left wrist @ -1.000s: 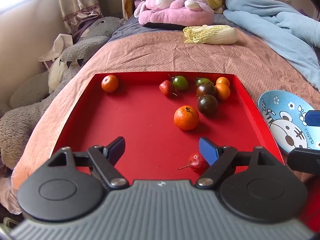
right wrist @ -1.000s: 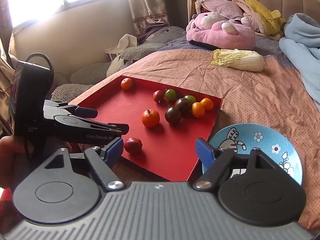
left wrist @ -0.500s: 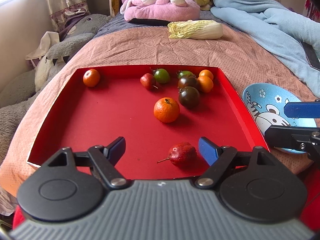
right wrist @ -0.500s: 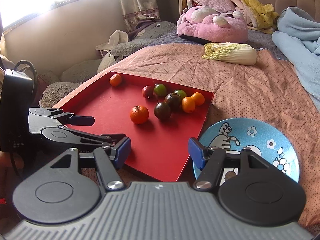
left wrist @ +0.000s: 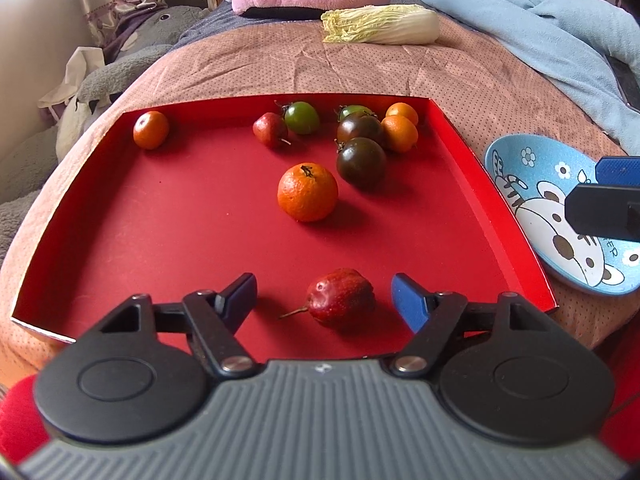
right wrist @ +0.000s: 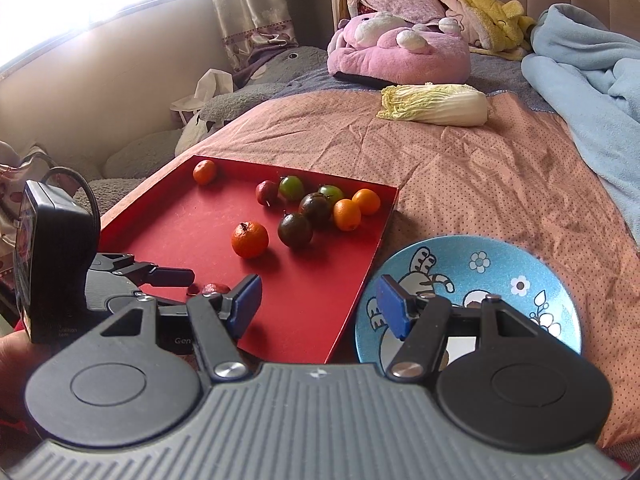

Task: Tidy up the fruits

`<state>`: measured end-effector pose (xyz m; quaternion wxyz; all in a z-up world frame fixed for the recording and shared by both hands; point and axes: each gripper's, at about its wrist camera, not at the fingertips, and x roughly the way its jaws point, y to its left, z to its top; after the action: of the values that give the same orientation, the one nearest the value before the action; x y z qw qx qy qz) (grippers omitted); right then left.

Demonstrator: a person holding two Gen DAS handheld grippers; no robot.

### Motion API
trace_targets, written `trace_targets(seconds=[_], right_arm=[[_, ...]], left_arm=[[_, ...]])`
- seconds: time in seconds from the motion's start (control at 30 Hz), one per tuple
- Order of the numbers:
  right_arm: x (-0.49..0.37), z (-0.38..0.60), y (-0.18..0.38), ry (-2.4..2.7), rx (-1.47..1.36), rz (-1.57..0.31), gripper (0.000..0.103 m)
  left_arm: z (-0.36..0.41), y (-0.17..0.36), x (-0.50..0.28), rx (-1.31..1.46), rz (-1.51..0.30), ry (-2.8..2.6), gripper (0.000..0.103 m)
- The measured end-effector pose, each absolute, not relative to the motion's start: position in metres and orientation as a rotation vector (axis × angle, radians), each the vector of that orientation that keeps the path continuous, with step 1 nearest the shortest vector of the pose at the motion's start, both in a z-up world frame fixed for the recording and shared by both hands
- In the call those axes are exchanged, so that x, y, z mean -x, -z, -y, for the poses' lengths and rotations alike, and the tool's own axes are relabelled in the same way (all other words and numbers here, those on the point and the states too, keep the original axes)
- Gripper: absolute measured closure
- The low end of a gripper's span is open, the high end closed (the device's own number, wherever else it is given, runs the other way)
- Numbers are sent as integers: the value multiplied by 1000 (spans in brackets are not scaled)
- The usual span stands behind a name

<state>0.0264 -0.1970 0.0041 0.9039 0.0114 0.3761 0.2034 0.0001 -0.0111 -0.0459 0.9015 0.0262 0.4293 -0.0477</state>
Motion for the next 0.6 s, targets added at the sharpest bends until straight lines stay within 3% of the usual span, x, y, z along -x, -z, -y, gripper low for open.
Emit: trace_targets(seconds=[0.3,0.33,0.43,0.6], right_arm=[[-27,192,-1,-421,-19,-792,34],[-27,192,0,-421,-19,-793,34],[-27,192,0,-421,-18,-794,34],[-27,192,1,-427,-17,-795,34]], left_arm=[[12,46,-2,-81,-867,80,38],[12,46,-2,-83,-864,79,41],[13,45,-2,-94,-849,69,65],[10,44,-2,-86,-839,65,65]])
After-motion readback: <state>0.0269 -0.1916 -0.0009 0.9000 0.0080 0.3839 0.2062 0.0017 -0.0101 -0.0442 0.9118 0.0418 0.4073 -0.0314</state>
